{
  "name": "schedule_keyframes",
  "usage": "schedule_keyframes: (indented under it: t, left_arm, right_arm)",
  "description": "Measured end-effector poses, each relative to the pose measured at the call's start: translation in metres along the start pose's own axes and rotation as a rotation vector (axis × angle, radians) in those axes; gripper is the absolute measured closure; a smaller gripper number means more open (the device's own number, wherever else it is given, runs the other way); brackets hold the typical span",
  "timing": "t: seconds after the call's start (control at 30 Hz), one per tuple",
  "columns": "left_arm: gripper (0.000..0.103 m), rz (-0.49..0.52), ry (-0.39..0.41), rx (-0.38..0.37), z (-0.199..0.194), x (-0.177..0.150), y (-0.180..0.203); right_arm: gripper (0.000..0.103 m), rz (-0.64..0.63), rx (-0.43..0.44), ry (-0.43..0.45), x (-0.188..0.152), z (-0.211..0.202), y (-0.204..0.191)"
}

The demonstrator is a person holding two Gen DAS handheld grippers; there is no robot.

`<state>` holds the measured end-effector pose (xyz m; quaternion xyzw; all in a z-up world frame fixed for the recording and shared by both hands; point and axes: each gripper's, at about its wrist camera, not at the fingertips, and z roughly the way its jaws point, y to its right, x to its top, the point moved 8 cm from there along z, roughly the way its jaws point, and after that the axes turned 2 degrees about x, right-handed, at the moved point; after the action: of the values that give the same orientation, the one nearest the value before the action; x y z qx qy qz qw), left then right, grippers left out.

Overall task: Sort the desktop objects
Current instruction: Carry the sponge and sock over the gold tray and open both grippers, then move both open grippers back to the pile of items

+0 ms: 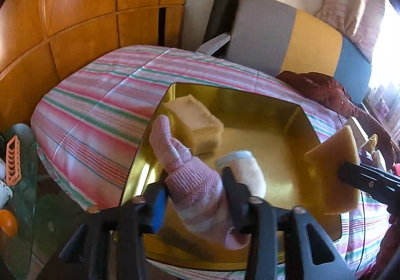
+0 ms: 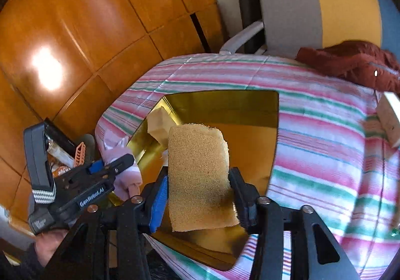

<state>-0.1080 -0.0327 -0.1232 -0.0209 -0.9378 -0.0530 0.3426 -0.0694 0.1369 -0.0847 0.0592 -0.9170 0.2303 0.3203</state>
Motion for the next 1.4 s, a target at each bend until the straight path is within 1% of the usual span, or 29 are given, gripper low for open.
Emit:
schedule_keyframes:
  t: [0.07,0.13,0.17,0.3,0.4,0.6,0.67,0.93,1.07,1.2,1.4]
  left_arm:
    - [0.052,-0.008,-0.009,0.003,0.002,-0.003,-0.004]
    - [0.052,-0.010,-0.010,0.012,0.002,-0.006,-0.007]
    - [0.051,-0.012,-0.009,0.015,0.002,-0.006,-0.008]
    - [0.051,-0.033,-0.009,0.018,0.001,-0.005,-0.012]
    - [0.051,-0.035,0.009,0.010,-0.007,-0.003,-0.010]
    - [0.051,-0.004,0.031,-0.035,-0.018,0.004,0.010]
    - [0.051,0.013,0.032,-0.055,-0.021,0.005,0.021]
    - [0.051,0.092,0.036,-0.120,-0.027,0.006,0.063]
    - [0.051,0.132,0.034,-0.149,-0.029,0.006,0.085]
    - [0.051,0.176,0.031,-0.180,-0.032,0.004,0.109]
    - [0.051,0.241,0.029,-0.235,-0.039,0.001,0.150]
  right_arm:
    - [0.052,0.008,0.038,-0.010,-0.002,0.005,-0.007]
    - [0.039,0.020,0.062,-0.024,-0.006,0.009,-0.012]
    - [0.038,0.021,0.068,-0.025,-0.006,0.010,-0.014]
    - [0.038,0.002,0.050,-0.034,-0.010,0.013,-0.017]
    - [0.038,-0.002,0.034,-0.030,-0.012,0.009,-0.016]
    - [0.027,0.015,-0.017,0.008,-0.013,-0.007,-0.001]
    - [0.027,0.024,-0.041,0.025,-0.013,-0.015,0.007]
    - [0.026,0.114,-0.111,0.083,-0.017,-0.050,0.057]
    - [0.026,0.168,-0.163,0.104,-0.025,-0.071,0.089]
    - [0.026,0.235,-0.226,0.124,-0.036,-0.096,0.127]
    - [0.026,0.329,-0.350,0.157,-0.056,-0.143,0.191]
